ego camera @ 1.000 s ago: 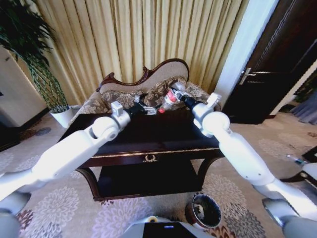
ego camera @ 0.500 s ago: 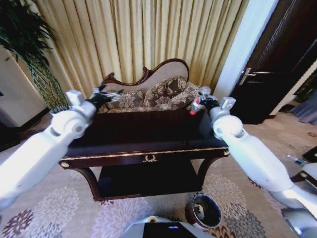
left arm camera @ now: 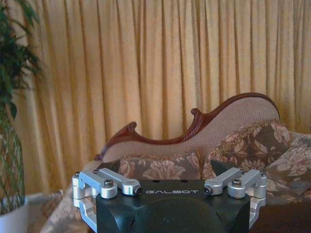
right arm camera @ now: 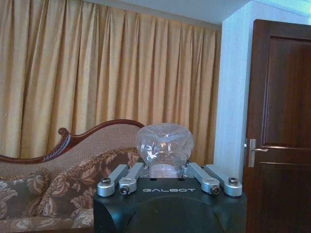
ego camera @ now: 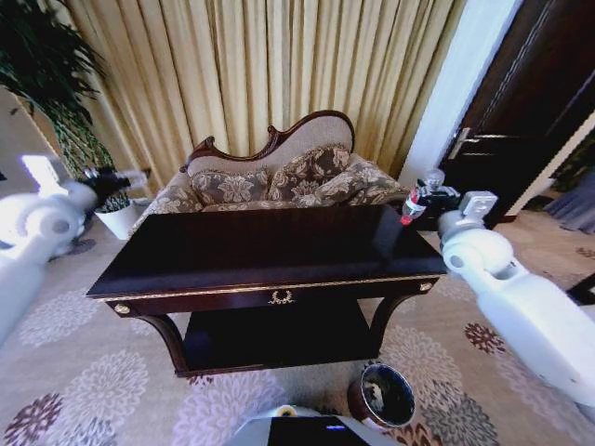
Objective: Move to the front of the table and place the trash on the table into the trash bin.
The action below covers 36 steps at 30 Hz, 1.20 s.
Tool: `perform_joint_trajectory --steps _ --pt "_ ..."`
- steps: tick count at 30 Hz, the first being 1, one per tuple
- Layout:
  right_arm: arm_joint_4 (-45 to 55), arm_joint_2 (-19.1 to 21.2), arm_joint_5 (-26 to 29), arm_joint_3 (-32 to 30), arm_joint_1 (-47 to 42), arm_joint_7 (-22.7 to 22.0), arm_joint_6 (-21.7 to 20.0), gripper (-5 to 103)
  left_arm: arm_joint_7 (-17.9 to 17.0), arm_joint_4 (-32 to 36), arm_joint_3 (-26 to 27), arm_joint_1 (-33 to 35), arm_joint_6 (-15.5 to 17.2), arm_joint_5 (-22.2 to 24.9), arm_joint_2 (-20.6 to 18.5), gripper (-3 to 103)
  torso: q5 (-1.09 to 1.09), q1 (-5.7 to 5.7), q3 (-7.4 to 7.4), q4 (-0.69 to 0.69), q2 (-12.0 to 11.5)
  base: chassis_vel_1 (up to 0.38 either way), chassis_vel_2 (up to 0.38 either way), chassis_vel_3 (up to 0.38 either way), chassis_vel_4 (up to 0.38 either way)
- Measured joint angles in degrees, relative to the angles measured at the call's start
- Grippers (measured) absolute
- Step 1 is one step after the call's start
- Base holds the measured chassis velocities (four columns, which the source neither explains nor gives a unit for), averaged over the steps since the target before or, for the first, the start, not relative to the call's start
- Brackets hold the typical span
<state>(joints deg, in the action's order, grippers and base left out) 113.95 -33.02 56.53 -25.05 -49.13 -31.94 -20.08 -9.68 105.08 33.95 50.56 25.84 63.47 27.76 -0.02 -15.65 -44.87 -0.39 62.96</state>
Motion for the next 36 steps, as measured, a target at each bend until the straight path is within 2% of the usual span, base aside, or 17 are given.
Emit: perform_joint_trajectory --steps 4,8,15,23,25,36 --pt "0.8 0.1 0.4 -0.2 -0.7 0.1 -0.1 27 -1.7 2.8 3.1 4.3 0.0 -0.8 2.4 100 0.00 0.00 0.00 -0.01 0.0 0.000 0.000 0.000 0.000" --pt "3.6 -1.3 0.3 -1.1 -3.8 1.1 -1.0 27 -5.1 7.9 7.4 10.3 1.1 -1.3 4.9 100 0.03 0.00 0.00 -0.02 0.0 0.000 0.000 0.000 0.000" --pt "9.1 -4.1 -1.0 -4.0 -9.6 0.9 -1.4 27 -7.1 13.0 12.4 18.1 2.1 -1.3 7.0 100 0.02 0.00 0.00 -0.01 0.0 0.000 0.000 0.000 0.000" --pt "14.4 -6.0 -1.8 -7.7 -15.1 0.6 -1.9 27 -6.9 16.2 16.6 22.1 2.0 -1.2 7.2 100 0.01 0.00 0.00 -0.02 0.0 0.000 0.000 0.000 0.000" --pt "16.3 -6.8 -3.0 -8.3 -17.2 0.7 -1.9 27 -5.7 17.3 17.7 22.9 1.9 -1.6 7.1 100 0.02 0.00 0.00 -0.02 0.0 0.000 0.000 0.000 0.000" --pt "19.7 -7.8 -5.5 -9.9 -22.8 2.0 -1.9 27 -5.3 21.4 18.0 24.3 1.9 -2.8 8.1 100 0.02 -0.02 -0.01 -0.02 0.0 0.076 -0.056 -0.071 0.069"
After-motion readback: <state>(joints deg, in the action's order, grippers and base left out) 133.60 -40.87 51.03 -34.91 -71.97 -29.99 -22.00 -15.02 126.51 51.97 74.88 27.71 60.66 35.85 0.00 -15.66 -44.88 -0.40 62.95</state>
